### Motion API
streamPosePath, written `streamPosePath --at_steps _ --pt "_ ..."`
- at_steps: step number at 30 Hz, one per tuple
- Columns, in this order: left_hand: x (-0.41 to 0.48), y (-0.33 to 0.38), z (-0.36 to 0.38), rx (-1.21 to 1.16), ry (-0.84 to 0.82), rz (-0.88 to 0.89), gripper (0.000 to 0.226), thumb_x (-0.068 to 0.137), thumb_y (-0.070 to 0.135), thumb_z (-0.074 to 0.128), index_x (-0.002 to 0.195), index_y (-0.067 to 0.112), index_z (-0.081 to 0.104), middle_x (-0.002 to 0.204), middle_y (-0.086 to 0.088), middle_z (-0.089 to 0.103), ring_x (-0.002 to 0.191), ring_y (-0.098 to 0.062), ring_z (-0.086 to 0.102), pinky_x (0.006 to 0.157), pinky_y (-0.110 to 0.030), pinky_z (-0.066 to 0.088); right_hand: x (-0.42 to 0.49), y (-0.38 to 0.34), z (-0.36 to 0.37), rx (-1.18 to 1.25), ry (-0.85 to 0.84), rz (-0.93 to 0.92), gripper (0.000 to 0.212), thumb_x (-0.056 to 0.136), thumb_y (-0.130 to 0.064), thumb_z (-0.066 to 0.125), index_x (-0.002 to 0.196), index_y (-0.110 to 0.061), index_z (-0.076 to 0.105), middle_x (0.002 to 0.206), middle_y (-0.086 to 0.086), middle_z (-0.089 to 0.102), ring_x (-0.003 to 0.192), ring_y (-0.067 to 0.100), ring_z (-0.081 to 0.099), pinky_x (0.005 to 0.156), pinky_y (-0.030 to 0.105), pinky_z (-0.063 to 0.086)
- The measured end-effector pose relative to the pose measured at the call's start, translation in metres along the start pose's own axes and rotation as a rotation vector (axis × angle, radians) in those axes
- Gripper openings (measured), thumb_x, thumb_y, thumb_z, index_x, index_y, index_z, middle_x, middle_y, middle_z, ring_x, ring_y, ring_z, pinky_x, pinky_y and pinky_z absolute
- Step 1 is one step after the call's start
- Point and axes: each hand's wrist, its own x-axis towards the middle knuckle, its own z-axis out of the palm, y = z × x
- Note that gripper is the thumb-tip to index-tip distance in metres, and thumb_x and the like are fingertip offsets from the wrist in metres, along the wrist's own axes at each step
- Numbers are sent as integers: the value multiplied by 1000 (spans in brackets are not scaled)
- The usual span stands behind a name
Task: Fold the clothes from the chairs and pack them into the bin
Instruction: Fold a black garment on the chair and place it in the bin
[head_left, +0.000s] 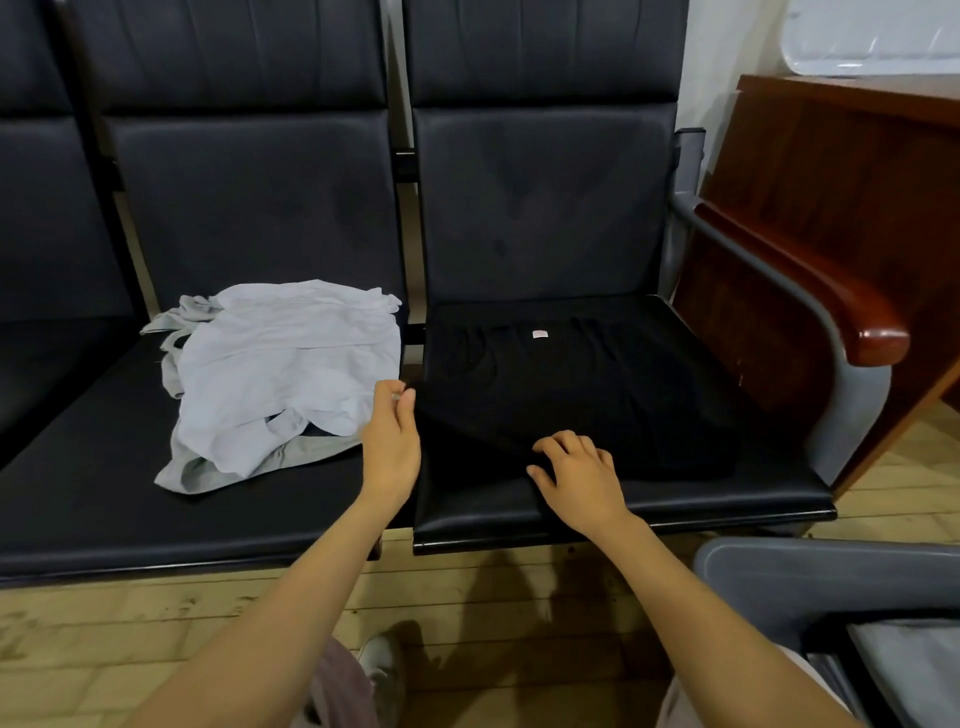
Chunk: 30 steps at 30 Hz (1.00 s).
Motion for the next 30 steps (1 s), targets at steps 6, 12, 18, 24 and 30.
streamPosePath --at_steps 6,12,18,24,30 --pt "25 -27 -9 267 -74 -70 24 104 24 35 103 8 54 85 -12 60 76 -24 53 65 -33 39 -2 4 -9 1 -3 0 35 99 -35 45 132 -25 50 132 -3 48 124 17 43 102 33 33" --pt "10 -34 0 698 -283 24 36 87 1 51 122 8 52 120 -15 48 105 -31 50 81 -36 44 -6 14 -27 15 -101 -31 29 97 -29 49 125 -22 55 124 -3 52 119 18 46 98 32 39" --pt "-25 -6 35 710 -561 497 33 93 29 53 124 18 56 118 -5 53 111 -26 49 92 -38 41 -11 25 -45 200 -287 26 28 94 -35 57 119 -24 60 125 -4 50 118 16 47 100 36 43" --pt "-48 19 81 699 -563 523 35 98 39 46 125 19 55 123 0 47 115 -19 44 98 -31 35 -9 92 -79 197 -10 436 37 91 -29 62 123 -13 56 127 16 49 118 35 48 99 38 42" --pt "-74 43 142 586 -776 603 42 103 33 36 142 17 43 142 0 41 132 -18 35 109 -31 28 -22 151 -92 249 81 727 67 92 -42 58 137 3 38 141 25 36 132 41 31 107 44 29"
